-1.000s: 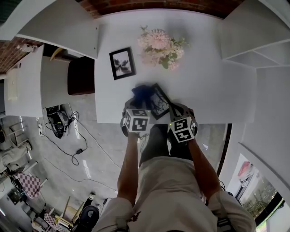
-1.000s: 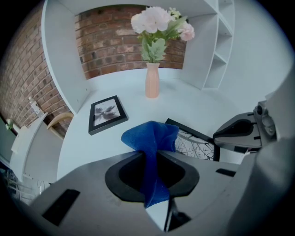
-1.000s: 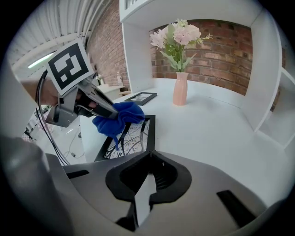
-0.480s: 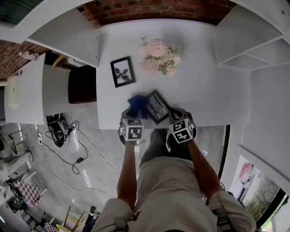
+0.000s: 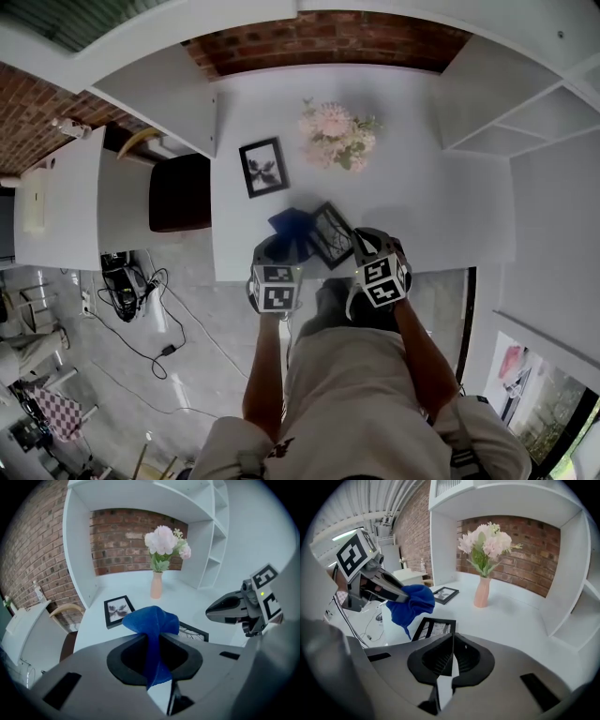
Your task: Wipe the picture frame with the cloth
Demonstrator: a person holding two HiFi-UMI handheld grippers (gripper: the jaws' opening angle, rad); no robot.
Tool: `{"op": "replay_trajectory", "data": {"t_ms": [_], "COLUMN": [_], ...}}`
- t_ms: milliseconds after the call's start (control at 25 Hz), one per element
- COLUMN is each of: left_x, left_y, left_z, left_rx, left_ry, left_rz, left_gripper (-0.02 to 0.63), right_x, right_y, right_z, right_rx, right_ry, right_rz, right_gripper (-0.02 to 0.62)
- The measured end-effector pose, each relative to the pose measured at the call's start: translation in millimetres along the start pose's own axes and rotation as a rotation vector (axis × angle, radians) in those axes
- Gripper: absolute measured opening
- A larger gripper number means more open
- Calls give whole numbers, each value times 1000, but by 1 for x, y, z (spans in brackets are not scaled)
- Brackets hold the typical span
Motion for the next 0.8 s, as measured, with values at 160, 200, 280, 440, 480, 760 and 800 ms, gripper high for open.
{"op": "replay_trajectory", "data": {"t_ms": [160,200,280,440,480,760,800], "left_x": [1,1,2,9,11,14,15], "left_y": [17,22,32,51,55,88,93], "left_z": [-20,-27,-39,-63,-68,-109,-115], "left_rx": [72,100,152,224,242,386,406], "left_ry": [14,13,10,-14,-22,-54,-58], "left_rz": [21,29,47,79,88,130,134], "left_gripper": [71,71,71,71,71,71,71], "right_x": [1,1,1,3,3,5,6], "right_y": [17,21,31,50,54,91,97], "right_z": [-28,-36,-53,-81,-87,-132,-139], "right_rx": [92,122,175,245,259,359,377], "right_ry": [0,-3,-6,0,6,69,69], "right_rz": [20,20,18,20,19,16,22], "right_gripper": [3,3,3,4,5,5,5]}}
Point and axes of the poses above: the fingertips, and each gripper's own axes: y backward along the fingers, x to its right, z out of its underside, the point moved 8 cm from there along y, backward along the fingers, and after that the axes turned 10 degrees about x, right-handed, at the moved point
